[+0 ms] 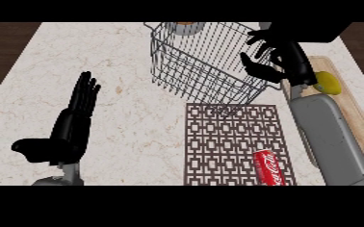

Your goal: Pick the can from the placemat and place it in the basket

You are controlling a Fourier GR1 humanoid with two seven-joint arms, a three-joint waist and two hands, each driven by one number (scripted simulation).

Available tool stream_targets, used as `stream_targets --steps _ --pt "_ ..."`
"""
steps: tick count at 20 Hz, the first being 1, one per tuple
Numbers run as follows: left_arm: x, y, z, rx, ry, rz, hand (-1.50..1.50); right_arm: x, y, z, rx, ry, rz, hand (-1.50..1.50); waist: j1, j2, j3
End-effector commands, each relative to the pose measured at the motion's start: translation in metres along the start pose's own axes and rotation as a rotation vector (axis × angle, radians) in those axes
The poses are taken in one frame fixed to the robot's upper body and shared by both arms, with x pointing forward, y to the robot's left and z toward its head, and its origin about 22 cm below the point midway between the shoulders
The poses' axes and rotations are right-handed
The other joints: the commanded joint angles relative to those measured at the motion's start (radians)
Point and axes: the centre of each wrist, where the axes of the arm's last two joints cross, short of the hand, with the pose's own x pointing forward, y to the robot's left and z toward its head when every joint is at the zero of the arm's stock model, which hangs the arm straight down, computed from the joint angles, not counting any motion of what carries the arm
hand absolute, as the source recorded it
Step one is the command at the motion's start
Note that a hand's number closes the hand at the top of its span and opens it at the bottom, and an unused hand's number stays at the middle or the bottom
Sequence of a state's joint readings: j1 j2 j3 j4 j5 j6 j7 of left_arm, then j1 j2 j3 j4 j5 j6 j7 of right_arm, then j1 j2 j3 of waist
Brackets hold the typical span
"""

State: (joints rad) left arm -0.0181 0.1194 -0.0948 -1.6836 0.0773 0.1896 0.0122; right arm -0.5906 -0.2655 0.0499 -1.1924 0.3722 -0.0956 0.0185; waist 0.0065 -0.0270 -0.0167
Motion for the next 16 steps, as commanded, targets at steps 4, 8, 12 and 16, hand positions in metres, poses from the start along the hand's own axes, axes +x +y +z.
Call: stream_targets --steps 4,8,12,16 --pt "0.011 -0.011 -0.012 0.005 0.002 -0.007 0.00 -0.025 0.017 -0.005 -0.021 0.022 -0.116 -1.50 0.007 0.033 0.018" --pt "-0.012 0.004 0.008 0.020 0.018 0.012 0.00 -0.028 0.020 0.015 -0.127 -0.032 -0.168 -1.50 -0.004 0.027 0.017" --pt "0.004 -0.006 0.014 0.006 0.007 0.004 0.00 -0.016 -0.008 -0.010 -0.261 -0.032 -0.186 -1.50 0.005 0.028 0.017" --pt "0.002 -0.003 -0.007 0.018 -0.002 0.009 0.00 -0.032 -0.032 0.004 -0.295 0.015 -0.169 -1.50 -0.006 0.027 0.017"
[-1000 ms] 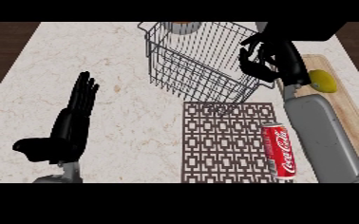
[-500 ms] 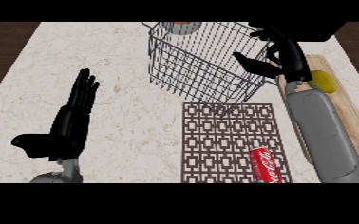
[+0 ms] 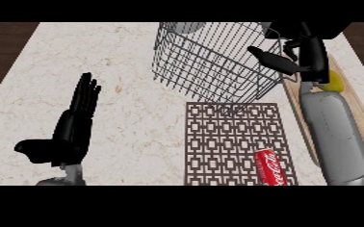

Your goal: Pick the can from the placemat and place it in the basket

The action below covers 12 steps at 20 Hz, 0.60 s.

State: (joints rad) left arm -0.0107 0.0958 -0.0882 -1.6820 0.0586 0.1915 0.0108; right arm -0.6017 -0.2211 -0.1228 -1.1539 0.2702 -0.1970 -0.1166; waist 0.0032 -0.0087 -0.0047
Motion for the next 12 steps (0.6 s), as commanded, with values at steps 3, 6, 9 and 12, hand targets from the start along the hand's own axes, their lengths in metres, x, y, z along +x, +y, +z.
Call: stream_targets --steps 3,6,9,12 --pt "-0.006 -0.005 -0.010 0.005 0.007 0.000 0.00 -0.004 -0.045 -0.012 -0.123 0.060 0.026 -1.50 -0.001 0.010 0.005" --pt "-0.002 0.009 0.000 0.005 -0.010 -0.008 0.00 -0.030 -0.083 0.012 -0.194 0.120 -0.039 -1.50 -0.005 0.008 0.005" --pt "0.005 0.008 -0.003 0.012 0.010 -0.015 0.00 -0.035 -0.109 0.005 -0.218 0.132 -0.142 -1.50 -0.002 0.010 0.005" --pt "-0.020 -0.001 0.001 -0.011 -0.011 0.001 0.00 -0.040 -0.135 0.008 -0.204 0.097 -0.167 -1.50 -0.003 0.010 0.005"
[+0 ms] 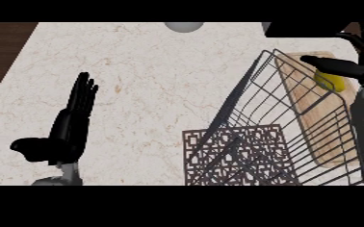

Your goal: Pick the can from the placemat and place it in the basket

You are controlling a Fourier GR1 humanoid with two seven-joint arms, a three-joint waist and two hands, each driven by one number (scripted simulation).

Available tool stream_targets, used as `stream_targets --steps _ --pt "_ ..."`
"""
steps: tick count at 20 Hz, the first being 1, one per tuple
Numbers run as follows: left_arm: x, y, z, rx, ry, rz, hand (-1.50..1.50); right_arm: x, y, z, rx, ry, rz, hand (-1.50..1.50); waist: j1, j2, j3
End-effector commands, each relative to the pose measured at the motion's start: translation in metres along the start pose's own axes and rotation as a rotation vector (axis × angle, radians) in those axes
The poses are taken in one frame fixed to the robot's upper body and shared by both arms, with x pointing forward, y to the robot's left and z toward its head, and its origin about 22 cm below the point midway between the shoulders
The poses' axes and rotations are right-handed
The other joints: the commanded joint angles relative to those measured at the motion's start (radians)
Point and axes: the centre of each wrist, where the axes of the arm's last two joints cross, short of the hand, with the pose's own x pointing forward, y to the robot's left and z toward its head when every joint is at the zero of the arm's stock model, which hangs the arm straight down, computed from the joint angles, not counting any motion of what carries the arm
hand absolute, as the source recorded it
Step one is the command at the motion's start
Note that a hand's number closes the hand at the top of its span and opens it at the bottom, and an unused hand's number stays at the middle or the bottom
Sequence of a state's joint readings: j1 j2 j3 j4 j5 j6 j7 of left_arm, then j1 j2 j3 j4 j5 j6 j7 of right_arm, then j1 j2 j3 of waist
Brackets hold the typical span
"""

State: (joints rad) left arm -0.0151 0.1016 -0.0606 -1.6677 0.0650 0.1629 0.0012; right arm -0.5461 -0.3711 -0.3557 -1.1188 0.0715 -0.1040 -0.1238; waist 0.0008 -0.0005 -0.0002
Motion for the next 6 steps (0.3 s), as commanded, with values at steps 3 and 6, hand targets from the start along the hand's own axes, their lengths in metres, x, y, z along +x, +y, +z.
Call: stream_targets --steps 3,6 --pt "-0.010 -0.005 0.005 -0.007 0.003 0.011 0.00 -0.023 -0.063 -0.004 0.023 -0.037 -0.121 -1.50 0.005 0.003 0.001" --pt "0.017 -0.007 -0.005 0.006 -0.007 0.006 0.00 -0.035 -0.085 0.003 0.051 -0.045 -0.150 -1.50 0.005 0.003 0.001"
